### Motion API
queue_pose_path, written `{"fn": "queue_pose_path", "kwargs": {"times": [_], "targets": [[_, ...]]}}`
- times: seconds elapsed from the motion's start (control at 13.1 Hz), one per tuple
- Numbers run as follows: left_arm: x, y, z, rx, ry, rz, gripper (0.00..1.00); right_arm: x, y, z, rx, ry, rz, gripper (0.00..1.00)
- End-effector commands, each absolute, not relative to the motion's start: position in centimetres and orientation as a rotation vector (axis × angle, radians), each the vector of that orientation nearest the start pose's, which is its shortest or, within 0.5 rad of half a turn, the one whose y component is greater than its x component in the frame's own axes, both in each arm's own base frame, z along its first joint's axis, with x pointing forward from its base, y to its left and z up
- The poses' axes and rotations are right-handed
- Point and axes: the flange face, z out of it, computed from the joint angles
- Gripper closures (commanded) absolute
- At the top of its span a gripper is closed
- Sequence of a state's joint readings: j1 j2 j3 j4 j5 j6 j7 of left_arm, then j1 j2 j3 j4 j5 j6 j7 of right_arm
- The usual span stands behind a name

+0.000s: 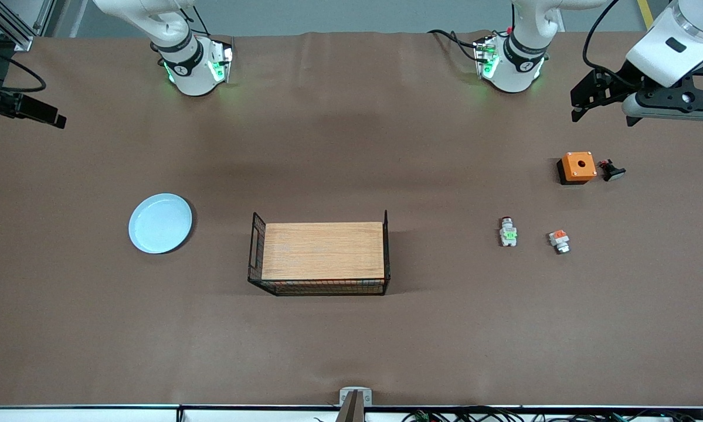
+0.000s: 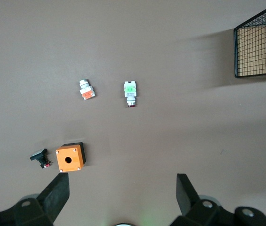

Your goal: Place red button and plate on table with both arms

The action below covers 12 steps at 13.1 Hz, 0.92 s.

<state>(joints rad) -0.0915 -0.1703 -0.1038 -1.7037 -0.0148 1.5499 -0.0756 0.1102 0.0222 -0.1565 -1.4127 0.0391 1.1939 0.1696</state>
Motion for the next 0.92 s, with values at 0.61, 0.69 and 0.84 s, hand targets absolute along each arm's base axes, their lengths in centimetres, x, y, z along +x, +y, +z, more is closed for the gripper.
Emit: {"fn": "queue_pose_path", "kwargs": {"times": [0.61,0.69,0.84], "targets": [[48.1,-10.5,65.4,-3.148,0.165,-0.047,0.0,49.4,-2.5,67.3,-3.118,0.014,0.29,0.0],[48.1,-10.5,65.4,-3.148,0.165,-0.047,0.0,49.4,-2.5,67.5,-3.119,0.012,0.285,0.0],[48.1,-10.5,65.4,-3.148,0.165,-0.047,0.0,49.2,-2.5,68.0,-3.121,0.003,0.276,0.0]]}}
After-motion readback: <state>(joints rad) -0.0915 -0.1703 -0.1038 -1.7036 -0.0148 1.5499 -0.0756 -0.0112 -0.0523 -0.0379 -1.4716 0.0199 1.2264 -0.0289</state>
